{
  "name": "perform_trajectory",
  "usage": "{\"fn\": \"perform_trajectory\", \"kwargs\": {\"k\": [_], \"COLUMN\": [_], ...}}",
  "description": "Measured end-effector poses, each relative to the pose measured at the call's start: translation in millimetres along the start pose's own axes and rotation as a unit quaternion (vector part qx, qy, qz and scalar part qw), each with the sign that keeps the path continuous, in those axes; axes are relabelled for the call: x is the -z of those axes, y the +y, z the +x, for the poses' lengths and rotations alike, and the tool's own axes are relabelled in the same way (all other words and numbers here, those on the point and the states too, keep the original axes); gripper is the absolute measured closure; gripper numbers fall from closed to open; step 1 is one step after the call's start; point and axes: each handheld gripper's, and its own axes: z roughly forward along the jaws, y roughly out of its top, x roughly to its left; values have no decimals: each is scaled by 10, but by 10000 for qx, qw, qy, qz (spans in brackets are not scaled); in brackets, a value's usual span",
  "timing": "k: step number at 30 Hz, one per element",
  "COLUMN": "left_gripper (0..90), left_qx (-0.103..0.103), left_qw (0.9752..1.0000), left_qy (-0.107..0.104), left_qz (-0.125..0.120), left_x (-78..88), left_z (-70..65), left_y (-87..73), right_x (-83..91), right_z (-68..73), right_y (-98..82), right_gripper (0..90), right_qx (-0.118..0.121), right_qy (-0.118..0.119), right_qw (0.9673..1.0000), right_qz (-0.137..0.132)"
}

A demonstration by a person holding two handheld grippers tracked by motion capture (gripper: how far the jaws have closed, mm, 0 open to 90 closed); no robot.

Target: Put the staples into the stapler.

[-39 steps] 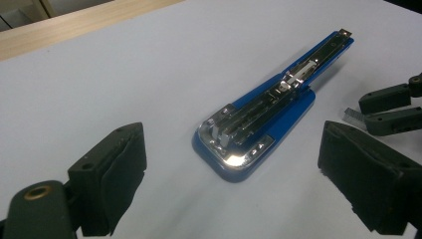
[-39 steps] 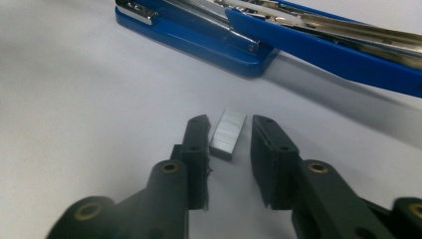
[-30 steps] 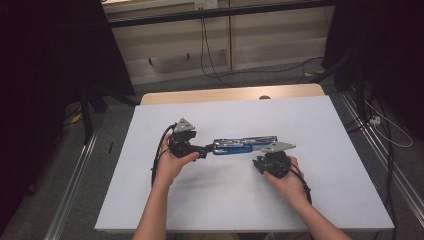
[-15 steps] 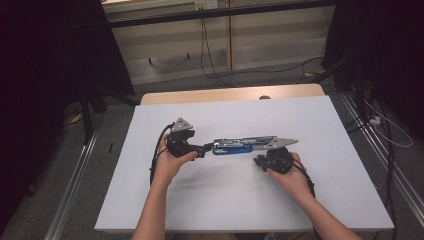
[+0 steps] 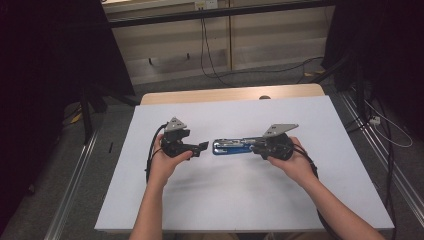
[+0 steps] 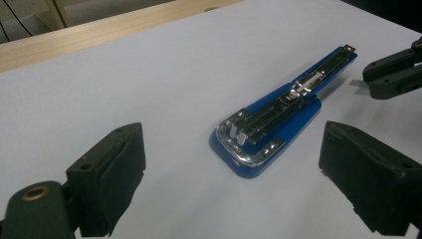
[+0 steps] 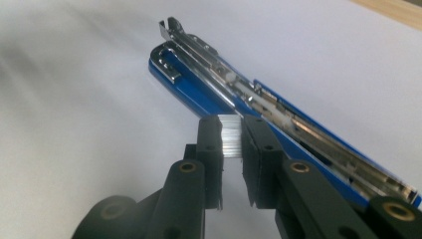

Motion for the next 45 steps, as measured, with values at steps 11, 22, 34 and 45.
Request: {"fn": "perform_trajectory", "kwargs": {"k": [11,22,34,45], "left_gripper": [112,112,112,112], "left_qx": [1,11,4,59], "left_qw": [10000,10000,10000,10000], "left_qy": [-6,9,-4,44], "left_qz": [14,28,49,9], "left_x": [5,13,9,59], "left_z": [9,10,6,38], "left_y": [-8,-19,-34,-46], "right_x": [-64,-145,-265,-361], "right_z": [-83,-137,-224,-277], "right_y": [154,324,470,569], "right_gripper": [789,789,789,789], "right_qx": [258,340,673,849], "right_qy": [413,676,964,1174], "right_qw": [9988,9971,9930,9894], "right_qz": [-23,-66,-94,-116]}}
